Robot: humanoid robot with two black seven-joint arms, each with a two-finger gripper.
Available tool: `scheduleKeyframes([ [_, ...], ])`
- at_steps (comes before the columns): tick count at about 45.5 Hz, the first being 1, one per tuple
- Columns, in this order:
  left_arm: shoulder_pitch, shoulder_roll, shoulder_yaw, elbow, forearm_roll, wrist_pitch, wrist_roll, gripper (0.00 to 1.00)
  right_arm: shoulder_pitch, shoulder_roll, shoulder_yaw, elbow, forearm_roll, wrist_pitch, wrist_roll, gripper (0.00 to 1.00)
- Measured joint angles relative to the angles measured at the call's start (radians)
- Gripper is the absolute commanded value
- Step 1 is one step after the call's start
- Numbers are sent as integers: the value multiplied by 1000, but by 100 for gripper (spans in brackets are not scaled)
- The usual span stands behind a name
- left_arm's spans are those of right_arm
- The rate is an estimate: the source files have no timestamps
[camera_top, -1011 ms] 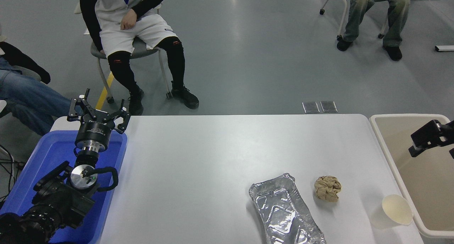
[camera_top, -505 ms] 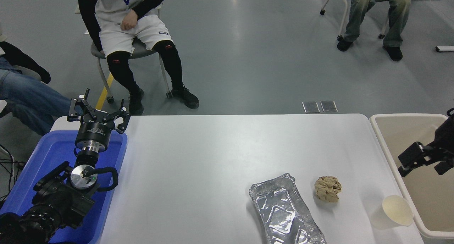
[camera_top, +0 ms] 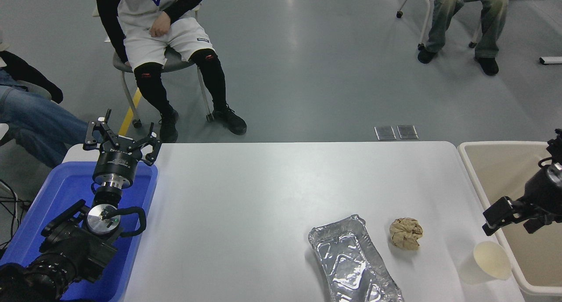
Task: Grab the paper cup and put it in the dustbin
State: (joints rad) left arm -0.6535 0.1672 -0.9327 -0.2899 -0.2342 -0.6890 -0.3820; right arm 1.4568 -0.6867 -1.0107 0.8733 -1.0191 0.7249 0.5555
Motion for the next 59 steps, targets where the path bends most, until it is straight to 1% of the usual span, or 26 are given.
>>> scheduleKeyframes([
  [10,0,0,0,0,0,-1,0,99,-68,-17,95,-26,-55,-9,-38,100],
  [25,0,0,0,0,0,-1,0,99,-133,-43,154,-35,-111,-43,-57,100],
  [35,0,0,0,0,0,-1,0,99,-183,-59,192,-39,-124,-75,-73,100],
  [41,0,0,0,0,0,-1,0,99,-244,-72,268,-46,-121,-107,-112,100],
  [45,0,0,0,0,0,-1,0,99,-291,-79,324,-50,-118,-134,-155,100],
  [49,0,0,0,0,0,-1,0,99,-319,-83,358,-52,-115,-150,-185,100],
  [56,0,0,0,0,0,-1,0,99,-350,-88,396,-53,-111,-167,-218,100],
  [59,0,0,0,0,0,-1,0,99,-356,-89,404,-53,-109,-169,-224,100],
])
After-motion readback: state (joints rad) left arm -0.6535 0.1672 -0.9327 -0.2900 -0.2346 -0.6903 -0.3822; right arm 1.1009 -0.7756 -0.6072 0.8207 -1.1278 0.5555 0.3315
